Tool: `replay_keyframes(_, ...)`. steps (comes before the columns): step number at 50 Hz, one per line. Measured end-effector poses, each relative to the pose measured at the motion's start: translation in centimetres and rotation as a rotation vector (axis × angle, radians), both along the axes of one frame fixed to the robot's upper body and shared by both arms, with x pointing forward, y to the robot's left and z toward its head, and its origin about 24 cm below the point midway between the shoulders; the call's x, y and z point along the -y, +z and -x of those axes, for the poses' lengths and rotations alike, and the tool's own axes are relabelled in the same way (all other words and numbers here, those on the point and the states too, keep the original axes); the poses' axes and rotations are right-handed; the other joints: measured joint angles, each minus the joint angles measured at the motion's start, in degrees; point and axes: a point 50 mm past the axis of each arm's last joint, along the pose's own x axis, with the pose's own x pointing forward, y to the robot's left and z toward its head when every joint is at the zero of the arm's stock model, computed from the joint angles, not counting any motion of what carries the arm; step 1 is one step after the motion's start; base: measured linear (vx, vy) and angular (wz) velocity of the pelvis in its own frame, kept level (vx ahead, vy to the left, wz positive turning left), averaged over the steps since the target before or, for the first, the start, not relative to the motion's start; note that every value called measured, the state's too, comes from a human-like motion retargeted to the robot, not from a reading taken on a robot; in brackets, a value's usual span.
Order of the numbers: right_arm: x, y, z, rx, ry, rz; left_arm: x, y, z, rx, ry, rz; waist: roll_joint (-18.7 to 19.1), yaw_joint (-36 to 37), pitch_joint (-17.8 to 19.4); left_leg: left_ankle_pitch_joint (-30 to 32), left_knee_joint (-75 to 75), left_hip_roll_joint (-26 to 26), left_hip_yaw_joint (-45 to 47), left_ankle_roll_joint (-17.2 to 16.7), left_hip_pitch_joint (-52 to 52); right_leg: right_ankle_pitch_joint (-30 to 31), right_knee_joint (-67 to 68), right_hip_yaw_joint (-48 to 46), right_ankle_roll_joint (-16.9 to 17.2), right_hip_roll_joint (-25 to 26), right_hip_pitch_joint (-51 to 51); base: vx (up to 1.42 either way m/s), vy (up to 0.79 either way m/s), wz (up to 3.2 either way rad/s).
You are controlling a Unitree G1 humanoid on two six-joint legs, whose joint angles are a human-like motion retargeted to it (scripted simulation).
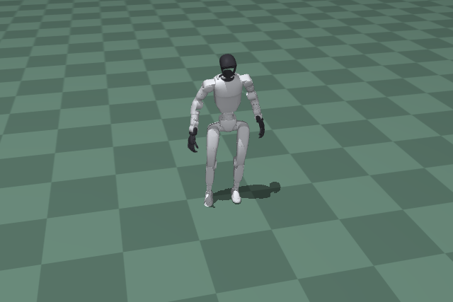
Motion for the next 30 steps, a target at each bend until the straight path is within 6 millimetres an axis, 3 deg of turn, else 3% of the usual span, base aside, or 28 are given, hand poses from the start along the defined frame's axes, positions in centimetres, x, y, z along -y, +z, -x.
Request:
replay_keyframes(3, -1.8, -0.4, -0.5, 0.023, -0.004, -0.064, -0.2, 0.1, -1.0, 0.004, -0.027, -0.031, -1.7, 1.4, -1.4, 2.7, -1.5, -0.6, 1.1, 2.9, -0.3, -0.5, -0.1, -2.0, 0.8, 1.5, 1.1, 0.11, -0.27, 0.57)
replay_keyframes(5, -3.1, -0.6, -0.9, 0.038, 0.011, -0.097, -0.8, 0.3, -1.8, 0.025, -0.019, -0.051, -3.4, 1.9, -1.9, 2.6, -1.2, 0.4, 0.4, 3.1, 0.1, -1.2, 0.3, -3.3, 1.2, 2.4, 1.8, 0.10, -0.27, 0.66)
replay_keyframes(8, -5.0, -0.7, -1.5, 0.064, 0.069, -0.134, -2.0, 0.9, -2.7, 0.074, 0.021, -0.086, -6.0, 1.1, -1.7, 2.0, -1.3, 2.5, -2.9, -0.5, 1.2, -2.3, 1.7, -2.2, 0.9, 4.4, 2.4, 0.08, -0.28, 0.75)
replay_keyframes(11, -6.6, -0.5, -2.0, 0.089, 0.121, -0.178, -3.5, 1.7, -3.9, 0.110, 0.023, -0.138, -8.1, -0.9, -0.7, 3.2, -2.9, 4.4, -6.0, -3.3, 2.3, -3.5, 3.3, 3.8, -2.6, 6.7, 2.3, 0.03, -0.29, 0.96)
replay_keyframes(14, -7.2, -0.2, -2.3, 0.105, 0.148, -0.214, -5.2, 3.0, -5.9, 0.144, -0.020, -0.201, -8.9, -2.0, 0.4, 4.9, -5.4, 6.9, -8.5, -3.4, 3.0, -5.7, 5.3, 5.1, -7.1, 6.0, 1.5, -0.02, -0.30, 0.78)
replay_keyframes(17, -7.1, -0.1, -2.1, 0.105, 0.161, -0.210, -7.0, 4.7, -8.0, 0.207, -0.044, -0.262, -9.0, -1.3, 1.4, 6.1, -7.9, 9.8, -9.8, -1.6, 3.6, -7.3, 6.4, 1.7, -8.1, 1.9, 1.0, -0.02, -0.33, 0.34)
replay_keyframes(20, -6.7, -0.2, -1.4, 0.121, 0.177, -0.162, -9.1, 6.9, -8.9, 0.305, -0.001, -0.322, -9.3, -0.7, 2.4, 3.9, -2.8, 11.7, -10.0, -1.0, 1.5, -4.8, 5.8, 1.6, -5.2, -3.4, 2.0, -0.02, -0.37, 0.23)
replay_keyframes(22, -6.5, -0.3, -1.2, 0.122, 0.175, -0.120, -10.6, 8.5, -9.6, 0.365, 0.044, -0.351, -10.0, 0.3, 3.3, 4.4, -2.7, 12.6, -11.0, 1.3, 0.6, -1.3, 5.1, 3.0, -3.3, -7.4, 1.4, -0.07, -0.43, -0.03)
replay_keyframes(26, -5.9, -0.6, 0.1, 0.120, 0.119, -0.089, -13.3, 11.5, -10.1, 0.437, 0.038, -0.445, -11.2, 2.2, 5.0, 2.7, 3.5, 14.2, -11.6, 1.6, -3.6, 1.1, 3.7, -0.7, -0.9, -17.2, 1.5, -0.10, -0.49, -0.05)
replay_keyframes(30, -4.1, -0.1, -0.7, 0.113, 0.022, -0.102, -15.4, 15.3, -13.1, 0.552, 0.050, -0.557, -10.7, 3.9, 8.5, -1.0, 13.7, 15.7, -14.2, 1.1, -12.2, 6.9, 3.1, -5.3, 0.1, -25.7, -0.8, -0.16, -0.55, 0.14)
